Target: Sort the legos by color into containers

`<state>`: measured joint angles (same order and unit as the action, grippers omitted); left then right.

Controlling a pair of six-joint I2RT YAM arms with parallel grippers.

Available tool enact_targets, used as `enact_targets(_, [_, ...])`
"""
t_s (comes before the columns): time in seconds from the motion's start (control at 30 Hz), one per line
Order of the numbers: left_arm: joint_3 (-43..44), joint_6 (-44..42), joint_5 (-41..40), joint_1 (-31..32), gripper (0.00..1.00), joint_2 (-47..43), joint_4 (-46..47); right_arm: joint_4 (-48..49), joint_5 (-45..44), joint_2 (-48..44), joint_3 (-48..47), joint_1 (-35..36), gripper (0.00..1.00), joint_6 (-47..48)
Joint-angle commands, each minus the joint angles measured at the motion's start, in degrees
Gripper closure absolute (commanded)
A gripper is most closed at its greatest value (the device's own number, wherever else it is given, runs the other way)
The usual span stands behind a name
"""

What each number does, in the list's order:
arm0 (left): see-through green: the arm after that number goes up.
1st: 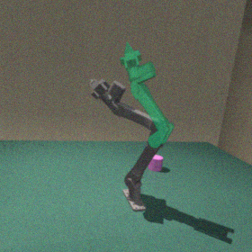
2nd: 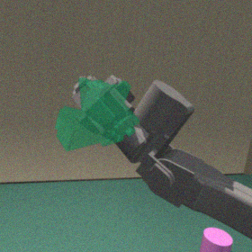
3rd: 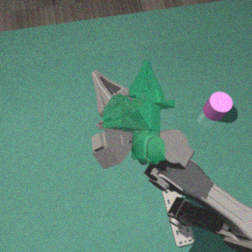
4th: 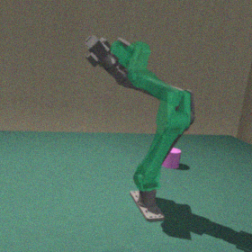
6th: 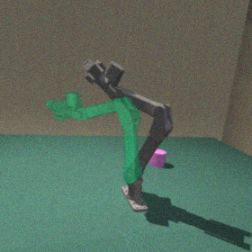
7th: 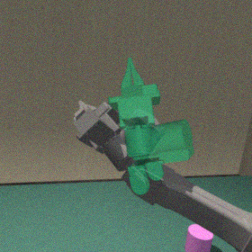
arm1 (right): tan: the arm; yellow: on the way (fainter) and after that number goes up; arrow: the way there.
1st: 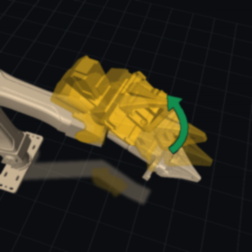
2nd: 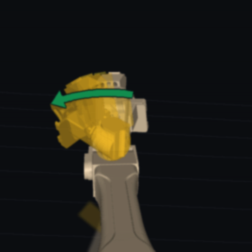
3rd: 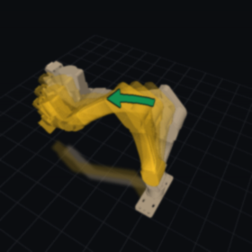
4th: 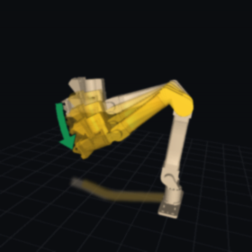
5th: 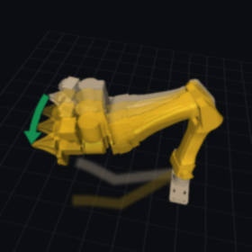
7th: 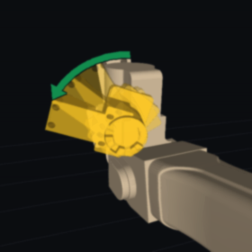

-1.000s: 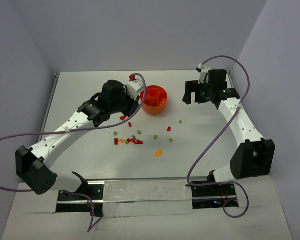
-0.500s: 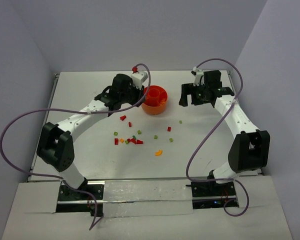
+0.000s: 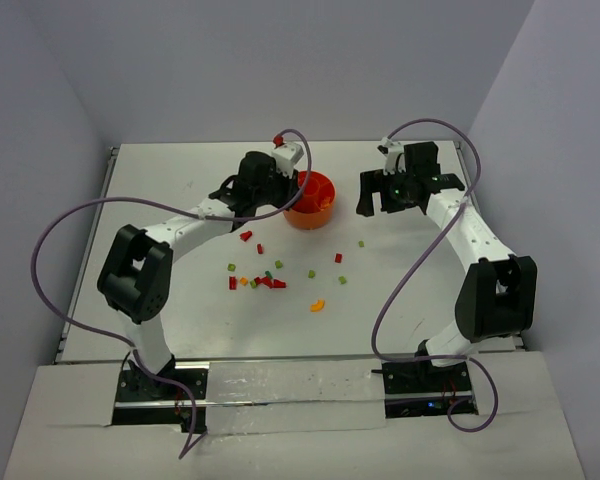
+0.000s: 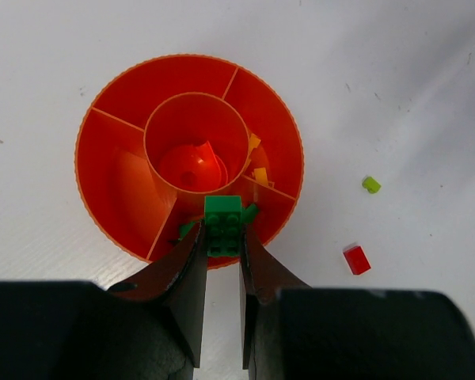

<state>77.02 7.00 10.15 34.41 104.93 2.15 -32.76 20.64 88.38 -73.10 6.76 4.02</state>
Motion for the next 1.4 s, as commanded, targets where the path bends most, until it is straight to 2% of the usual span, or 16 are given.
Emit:
enact_targets(0.0, [3.0, 1.1, 0.8, 0.0, 0.94, 1.5, 4.8, -1.0, 0.4, -0.1, 0.0, 0.4, 0.00, 2.0])
enact_targets(0.2, [2.9, 1.6, 1.3, 0.0, 0.90, 3.1, 5.6, -1.1, 0.7, -0.2, 0.8, 0.4, 0.00, 2.8])
enact_targets(0.33, [3.2, 1.4, 1.0, 0.1, 0.78, 3.8, 5.3, -2.1, 2.9, -0.5, 1.3, 0.6, 0.00, 5.5])
enact_targets(0.53, [3.0, 0.9, 1.0, 0.1, 0.67, 3.7, 5.1, -2.2, 3.2, -1.7, 2.5, 1.9, 0.00, 8.4])
enact_targets(0.67, [3.4, 0.6, 1.4, 0.2, 0.41, 3.9, 3.5, -1.8, 1.8, -2.5, 3.7, 4.2, 0.01, 9.9])
enact_targets(0.73, [3.7, 0.7, 1.2, 0.3, 0.36, 3.9, 2.4, -1.5, 0.7, -3.4, 5.0, 6.3, 0.02, 10.9])
enact_targets(0.93, [3.3, -0.3, 1.4, 0.2, 0.33, 1.1, 1.7, 0.3, -2.8, -5.8, 9.4, 12.0, 0.08, 13.7])
enact_targets(1.07, [4.0, -0.2, 1.7, -0.1, 0.35, -2.1, -0.7, 0.9, -2.6, -6.8, 11.3, 15.4, 0.20, 14.8])
enact_targets(1.17, [4.6, 1.6, 4.8, -2.2, 0.36, -6.6, -5.3, 1.4, -2.9, -7.2, 13.0, 19.7, 0.34, 16.7])
enact_targets(1.23, [6.9, 2.1, 8.5, -5.0, 0.37, -7.9, -9.6, 0.8, -2.3, -7.0, 13.4, 22.7, 0.35, 18.8])
enact_targets(1.3, [7.3, 0.9, 16.3, -8.7, 0.38, -9.9, -16.7, -0.4, -0.5, -6.5, 13.8, 25.2, 0.36, 21.4])
enact_targets(1.37, [5.6, 0.3, 25.3, -13.0, 0.37, -12.0, -18.6, -0.4, 0.8, -6.7, 14.5, 27.3, 0.36, 24.1])
